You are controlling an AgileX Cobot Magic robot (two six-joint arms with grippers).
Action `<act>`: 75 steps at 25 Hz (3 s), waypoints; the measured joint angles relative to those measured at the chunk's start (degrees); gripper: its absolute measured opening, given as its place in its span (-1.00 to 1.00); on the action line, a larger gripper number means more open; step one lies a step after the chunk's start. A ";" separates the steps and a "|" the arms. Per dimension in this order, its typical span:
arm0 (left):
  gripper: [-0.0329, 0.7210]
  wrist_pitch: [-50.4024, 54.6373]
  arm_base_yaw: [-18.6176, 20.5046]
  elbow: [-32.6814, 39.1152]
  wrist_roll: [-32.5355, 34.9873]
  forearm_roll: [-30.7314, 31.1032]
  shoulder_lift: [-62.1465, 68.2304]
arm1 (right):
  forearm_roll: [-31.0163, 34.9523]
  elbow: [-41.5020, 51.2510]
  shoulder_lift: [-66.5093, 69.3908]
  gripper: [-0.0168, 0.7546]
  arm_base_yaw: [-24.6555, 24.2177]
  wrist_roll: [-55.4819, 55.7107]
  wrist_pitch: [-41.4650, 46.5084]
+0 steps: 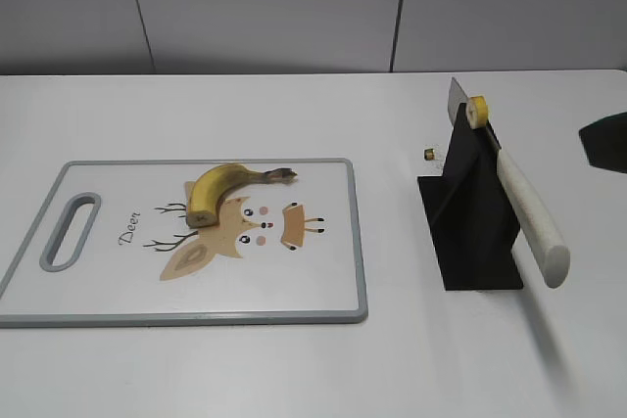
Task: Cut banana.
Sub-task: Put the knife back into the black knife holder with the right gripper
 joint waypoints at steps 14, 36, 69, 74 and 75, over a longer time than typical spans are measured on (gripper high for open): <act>0.62 0.00 0.00 0.00 0.00 0.00 0.00 | 1.02 13.67 -25.27 0.58 0.00 -1.71 2.69; 0.62 -0.07 0.00 0.00 0.00 0.00 -0.04 | -1.10 23.55 -48.17 0.58 0.00 -1.41 8.64; 0.57 -0.07 0.00 0.00 -0.15 0.05 -0.04 | -0.34 23.55 -48.17 0.57 -28.61 -1.33 8.70; 0.57 -0.07 0.00 0.00 -0.15 0.05 -0.04 | -0.23 23.55 -48.17 0.57 -28.61 -1.33 8.70; 0.57 -0.07 0.00 0.00 -0.15 0.05 -0.04 | -0.24 23.55 -48.17 0.57 -28.61 -1.33 8.70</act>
